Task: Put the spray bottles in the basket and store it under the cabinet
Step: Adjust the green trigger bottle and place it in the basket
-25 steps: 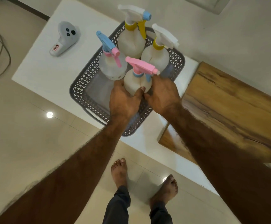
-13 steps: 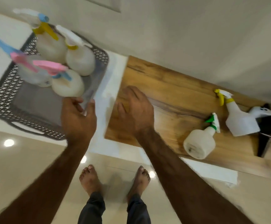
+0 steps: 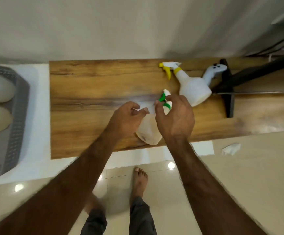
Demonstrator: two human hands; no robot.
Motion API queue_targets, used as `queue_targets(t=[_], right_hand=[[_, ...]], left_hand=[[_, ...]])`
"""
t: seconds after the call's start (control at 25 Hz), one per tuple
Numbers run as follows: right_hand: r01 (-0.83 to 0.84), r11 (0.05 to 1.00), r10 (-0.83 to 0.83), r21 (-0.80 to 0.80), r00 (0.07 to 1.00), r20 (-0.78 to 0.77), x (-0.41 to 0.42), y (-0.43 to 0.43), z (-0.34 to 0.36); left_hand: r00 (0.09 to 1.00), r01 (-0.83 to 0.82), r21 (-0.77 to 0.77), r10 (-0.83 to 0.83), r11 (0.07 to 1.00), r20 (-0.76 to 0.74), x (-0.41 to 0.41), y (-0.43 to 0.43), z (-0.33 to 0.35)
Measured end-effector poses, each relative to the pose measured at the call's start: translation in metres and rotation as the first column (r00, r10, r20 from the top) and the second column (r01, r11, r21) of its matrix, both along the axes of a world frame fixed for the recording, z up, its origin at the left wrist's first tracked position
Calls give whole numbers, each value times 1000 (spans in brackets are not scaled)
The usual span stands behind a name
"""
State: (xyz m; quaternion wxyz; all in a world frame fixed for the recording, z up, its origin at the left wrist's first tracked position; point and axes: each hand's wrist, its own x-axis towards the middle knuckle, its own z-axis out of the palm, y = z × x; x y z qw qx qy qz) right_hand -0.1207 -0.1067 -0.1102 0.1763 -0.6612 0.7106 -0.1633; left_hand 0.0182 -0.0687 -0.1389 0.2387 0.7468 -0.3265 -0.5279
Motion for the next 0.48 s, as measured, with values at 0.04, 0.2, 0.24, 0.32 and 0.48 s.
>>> queue_targets(t=[0.04, 0.2, 0.24, 0.32, 0.48], right_hand=[[55, 995, -53, 83, 998, -34, -15, 0, -1], [116, 807, -97, 579, 993, -64, -44, 3, -9], [98, 776, -93, 623, 995, -41, -45, 4, -14], [75, 764, -101, 641, 995, 4, -43, 4, -21], [27, 769, -132, 639, 984, 117, -39, -3, -13]], left_hand=[[1000, 19, 67, -19, 998, -4, -8, -6, -4], [992, -11, 297, 49, 955, -119, -36, -21, -5], [989, -9, 325, 56, 946, -135, -42, -24, -4], [991, -15, 328, 59, 944, -123, -46, -28, -6], [956, -119, 334, 199, 935, -215, -34, -30, 0]])
